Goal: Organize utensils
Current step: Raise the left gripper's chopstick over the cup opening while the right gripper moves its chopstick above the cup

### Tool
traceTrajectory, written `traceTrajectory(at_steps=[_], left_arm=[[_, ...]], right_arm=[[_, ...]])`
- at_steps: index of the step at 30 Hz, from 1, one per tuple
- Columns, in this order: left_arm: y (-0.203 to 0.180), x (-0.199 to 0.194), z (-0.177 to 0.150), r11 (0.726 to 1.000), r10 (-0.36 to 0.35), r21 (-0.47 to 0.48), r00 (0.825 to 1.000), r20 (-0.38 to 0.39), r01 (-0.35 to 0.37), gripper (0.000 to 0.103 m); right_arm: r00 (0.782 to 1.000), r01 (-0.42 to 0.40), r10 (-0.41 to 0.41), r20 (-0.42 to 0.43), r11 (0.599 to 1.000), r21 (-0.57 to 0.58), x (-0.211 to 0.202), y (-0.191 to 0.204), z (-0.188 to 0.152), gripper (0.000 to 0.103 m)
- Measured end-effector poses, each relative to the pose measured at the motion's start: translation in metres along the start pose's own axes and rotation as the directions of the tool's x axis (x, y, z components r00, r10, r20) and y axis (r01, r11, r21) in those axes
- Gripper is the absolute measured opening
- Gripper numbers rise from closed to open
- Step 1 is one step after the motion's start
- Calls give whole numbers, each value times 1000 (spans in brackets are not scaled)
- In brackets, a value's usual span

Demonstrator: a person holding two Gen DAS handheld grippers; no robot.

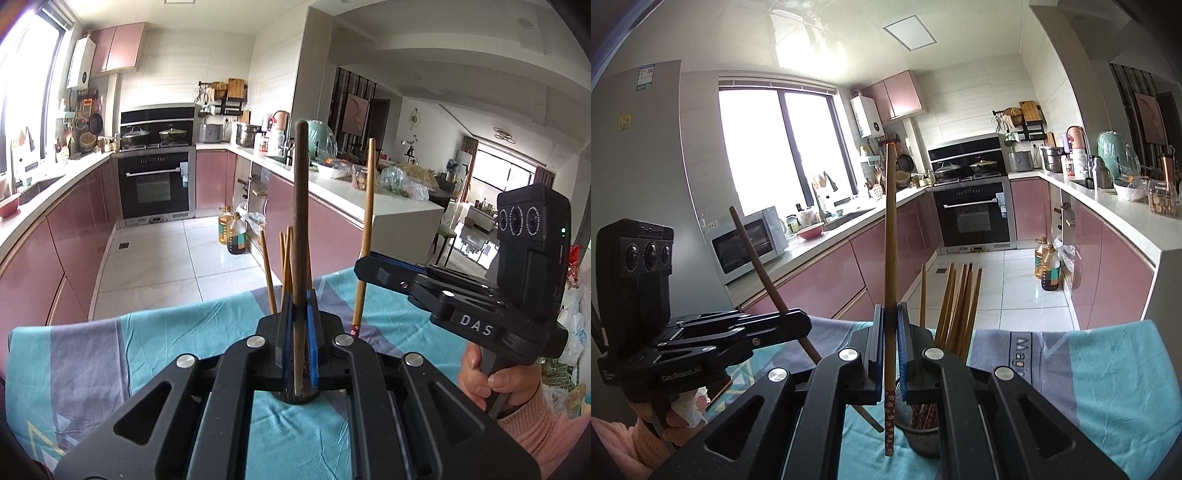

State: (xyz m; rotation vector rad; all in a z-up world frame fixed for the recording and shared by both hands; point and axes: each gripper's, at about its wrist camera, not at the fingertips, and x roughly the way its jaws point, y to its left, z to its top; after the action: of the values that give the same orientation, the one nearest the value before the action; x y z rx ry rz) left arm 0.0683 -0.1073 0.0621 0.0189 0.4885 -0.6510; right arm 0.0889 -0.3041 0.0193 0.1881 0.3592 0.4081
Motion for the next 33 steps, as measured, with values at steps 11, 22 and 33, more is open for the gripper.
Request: traceTrajectory(at_steps=[11, 22, 33], left_arm=[[-6, -8, 11, 1000, -2, 6, 999, 44, 2, 7], [-10, 0, 11, 1000, -1, -2, 999, 45, 1, 7], [-9, 0, 6, 1000, -14, -13, 1000, 12, 15, 7]], right_arm=[[1000, 19, -19, 20, 1000, -5, 9, -2, 8, 6], [998, 53, -53, 15, 999, 9, 19, -6, 4, 6], [997, 80, -80, -10, 997, 18, 31, -11, -2, 6]])
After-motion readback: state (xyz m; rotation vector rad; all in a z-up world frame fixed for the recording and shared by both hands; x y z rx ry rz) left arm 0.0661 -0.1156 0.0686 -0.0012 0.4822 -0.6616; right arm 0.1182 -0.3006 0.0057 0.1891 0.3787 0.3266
